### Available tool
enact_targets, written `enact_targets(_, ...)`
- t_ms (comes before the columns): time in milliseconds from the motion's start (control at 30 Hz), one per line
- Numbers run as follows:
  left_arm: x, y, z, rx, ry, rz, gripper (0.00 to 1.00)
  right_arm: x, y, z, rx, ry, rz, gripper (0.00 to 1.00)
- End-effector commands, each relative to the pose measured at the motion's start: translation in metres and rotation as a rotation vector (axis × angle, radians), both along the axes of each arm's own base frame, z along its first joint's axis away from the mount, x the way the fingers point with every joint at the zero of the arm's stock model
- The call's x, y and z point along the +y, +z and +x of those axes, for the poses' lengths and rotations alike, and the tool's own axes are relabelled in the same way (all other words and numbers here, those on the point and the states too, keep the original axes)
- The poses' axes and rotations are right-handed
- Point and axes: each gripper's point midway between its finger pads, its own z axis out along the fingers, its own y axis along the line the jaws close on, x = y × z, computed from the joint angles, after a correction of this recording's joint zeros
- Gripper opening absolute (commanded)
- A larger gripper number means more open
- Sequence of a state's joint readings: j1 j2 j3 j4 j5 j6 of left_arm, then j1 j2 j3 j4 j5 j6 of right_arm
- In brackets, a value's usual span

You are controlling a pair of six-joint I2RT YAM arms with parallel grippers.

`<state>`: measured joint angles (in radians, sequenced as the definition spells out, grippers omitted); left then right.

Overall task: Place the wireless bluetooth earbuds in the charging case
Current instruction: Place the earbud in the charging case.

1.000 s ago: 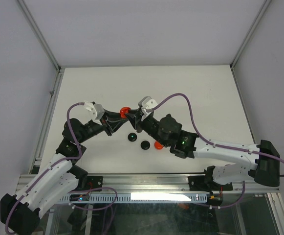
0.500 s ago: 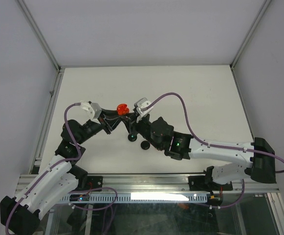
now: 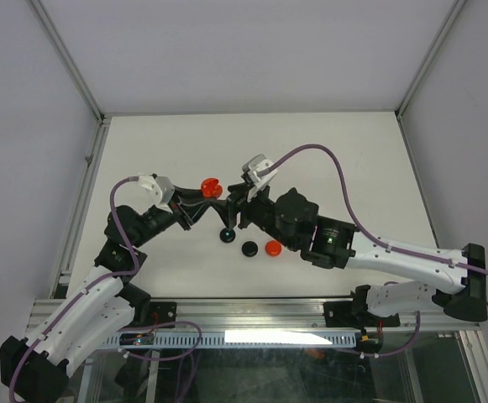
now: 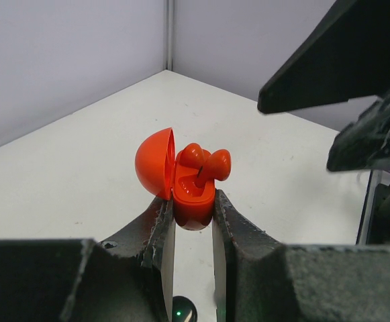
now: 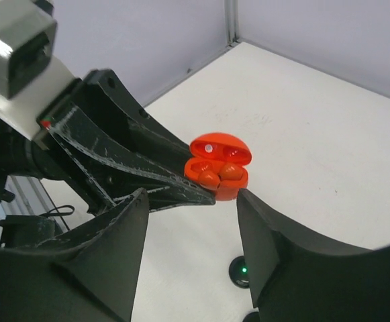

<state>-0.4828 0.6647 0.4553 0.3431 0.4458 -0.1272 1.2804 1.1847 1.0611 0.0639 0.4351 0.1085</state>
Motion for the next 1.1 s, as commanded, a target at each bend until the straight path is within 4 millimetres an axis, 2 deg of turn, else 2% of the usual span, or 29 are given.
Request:
enact_targets(0, -0.001, 0.02, -0.005, -0.058, -0.025, -0.036, 0.0, -0.004, 0.031, -0.005, 0.028, 0.067, 0.042, 0.58)
enact_targets(233, -0.009, 0.019, -0.012, -0.063, -0.09, -0.026, 0.0, -0.003, 0.026, 0.007, 0.119, 0.122, 0.075, 0.58)
enact_targets(500, -0.013, 0.018, -0.016, -0.061, -0.127, -0.021, 0.0, 0.007, 0.018, 0.005, 0.174, 0.195, 0.072, 0.56)
enact_targets(1067, -0.013, 0.017, -0.014, -0.053, -0.121, -0.021, 0.0, 0.01, 0.02, -0.004, 0.214, 0.245, 0.081, 0.51)
